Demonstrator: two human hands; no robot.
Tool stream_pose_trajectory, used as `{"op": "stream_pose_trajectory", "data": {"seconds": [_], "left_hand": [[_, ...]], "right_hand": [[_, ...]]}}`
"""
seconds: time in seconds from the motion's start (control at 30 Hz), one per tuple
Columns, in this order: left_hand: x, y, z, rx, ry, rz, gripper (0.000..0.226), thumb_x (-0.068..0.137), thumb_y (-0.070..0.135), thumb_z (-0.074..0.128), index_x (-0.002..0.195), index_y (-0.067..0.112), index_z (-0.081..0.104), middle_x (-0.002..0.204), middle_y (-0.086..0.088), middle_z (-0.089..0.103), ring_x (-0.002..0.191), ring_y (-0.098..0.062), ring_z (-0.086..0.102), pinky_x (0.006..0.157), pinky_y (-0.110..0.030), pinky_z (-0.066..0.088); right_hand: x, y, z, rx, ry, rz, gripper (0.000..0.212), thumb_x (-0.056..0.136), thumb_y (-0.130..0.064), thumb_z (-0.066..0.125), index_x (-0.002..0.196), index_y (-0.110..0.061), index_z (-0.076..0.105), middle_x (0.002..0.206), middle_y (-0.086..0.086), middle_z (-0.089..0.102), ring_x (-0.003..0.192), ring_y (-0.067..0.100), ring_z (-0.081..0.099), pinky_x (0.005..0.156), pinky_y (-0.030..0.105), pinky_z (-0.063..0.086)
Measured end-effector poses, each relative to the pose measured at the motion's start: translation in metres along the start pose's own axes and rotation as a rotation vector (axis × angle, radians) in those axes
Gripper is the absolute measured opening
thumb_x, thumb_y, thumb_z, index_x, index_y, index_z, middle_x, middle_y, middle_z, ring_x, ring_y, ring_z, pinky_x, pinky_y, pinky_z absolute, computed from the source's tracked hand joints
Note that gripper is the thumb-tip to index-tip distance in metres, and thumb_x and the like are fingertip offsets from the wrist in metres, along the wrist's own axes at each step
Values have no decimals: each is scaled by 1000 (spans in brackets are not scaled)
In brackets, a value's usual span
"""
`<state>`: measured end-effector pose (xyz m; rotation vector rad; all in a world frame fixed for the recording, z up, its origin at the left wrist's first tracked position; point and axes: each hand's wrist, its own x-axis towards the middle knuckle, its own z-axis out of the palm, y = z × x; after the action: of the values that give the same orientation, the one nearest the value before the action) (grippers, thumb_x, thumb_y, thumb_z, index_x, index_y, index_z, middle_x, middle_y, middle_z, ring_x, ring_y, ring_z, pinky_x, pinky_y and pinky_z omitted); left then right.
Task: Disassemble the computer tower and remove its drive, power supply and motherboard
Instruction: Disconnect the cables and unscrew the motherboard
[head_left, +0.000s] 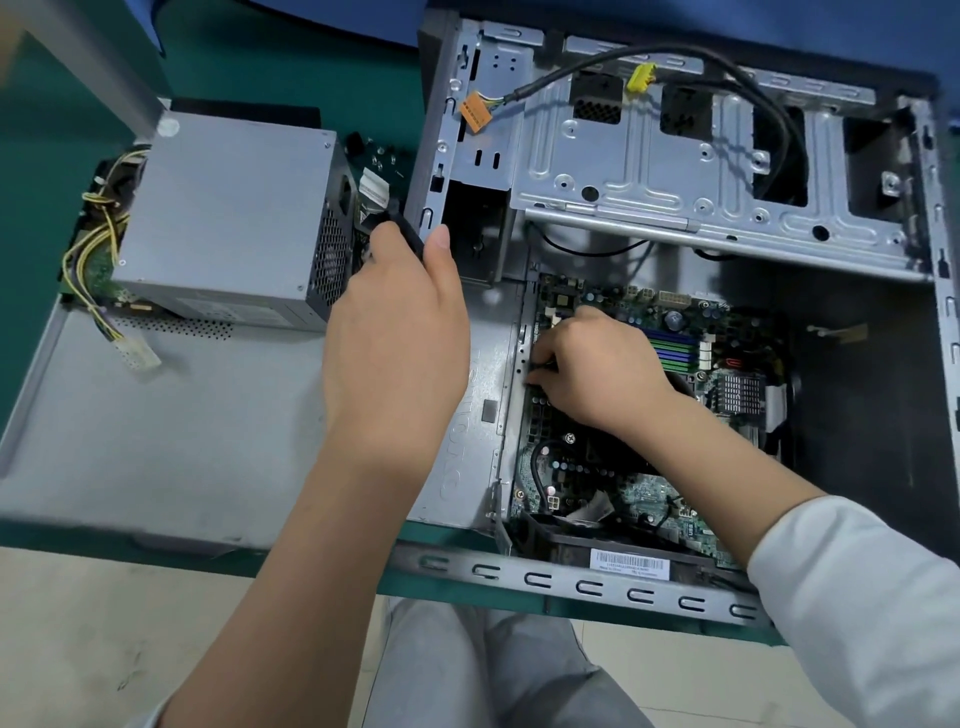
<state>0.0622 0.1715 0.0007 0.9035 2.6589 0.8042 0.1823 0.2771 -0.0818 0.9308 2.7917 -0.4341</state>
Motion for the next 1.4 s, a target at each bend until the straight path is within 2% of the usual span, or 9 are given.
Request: {"op": "stream_pose_trajectory", "data": {"seconds": [0.2,0.37,0.57,0.7,0.9,1.03,1.2,1.3,1.4], "left_hand": [[0,1,-1,-14,-7,5,32,102,39,24,97,13,41,77,-4,49,69,-26,44,61,-33,28],[-1,1,-1,-21,-11,-3,31,102,39,24,95,13,40,71,0,45,70,-27,46,60,-35,30],[0,-1,0,-12,-20,-2,31,102,40,24,95,14,39,66,6,41,69,-26,46,60,-35,30],[0,-1,0,-15,-18,-1,31,102,40,23,95,14,39,66,6,41,65,-22,44,58,-33,28],[0,-1,0,-19,-18,13,32,102,40,24,97,13,41,71,1,47,69,-26,48,60,-35,31],[1,-1,0,-10,-19,12,32,102,39,24,97,13,40,68,3,44,67,-24,47,59,-33,29],[0,-2,0,-3,-20,14,31,102,40,23,95,14,39,67,6,43,66,-24,47,59,-33,31],[0,-2,0,-1,-18,2,30,102,40,23,95,15,38,67,8,40,64,-22,44,59,-32,29],[0,-1,0,-3,-15,12,31,102,40,23,96,14,39,69,4,44,66,-24,45,60,-33,29]], "right_hand": [[-5,-4,6,-26,24,53,15,88,-29,58,87,-20,70,85,-4,65,97,17,45,55,26,37],[-2,-1,1,41,-32,40,15,84,-31,62,85,-19,71,81,2,65,96,21,51,62,31,48],[-2,-2,4,20,20,87,14,85,-32,62,88,-22,72,83,-2,67,97,20,51,58,27,37],[-2,-2,3,102,29,125,11,85,-30,65,90,-26,74,86,-1,68,98,21,53,59,28,38],[-4,-3,2,4,10,74,14,86,-31,62,91,-23,73,86,-1,67,99,20,52,58,28,37],[-4,-2,-1,73,-18,105,15,87,-25,60,93,-20,73,89,0,69,100,24,50,62,30,43],[0,-2,-5,107,-14,202,10,82,-22,63,83,-17,72,78,3,68,80,27,59,60,30,50],[-1,-3,-7,129,-26,215,6,82,-26,65,84,-24,70,77,-2,64,78,23,58,56,27,42],[-6,-2,-8,72,-44,122,1,79,-25,65,80,-26,65,75,-4,57,90,19,54,57,28,35]]}}
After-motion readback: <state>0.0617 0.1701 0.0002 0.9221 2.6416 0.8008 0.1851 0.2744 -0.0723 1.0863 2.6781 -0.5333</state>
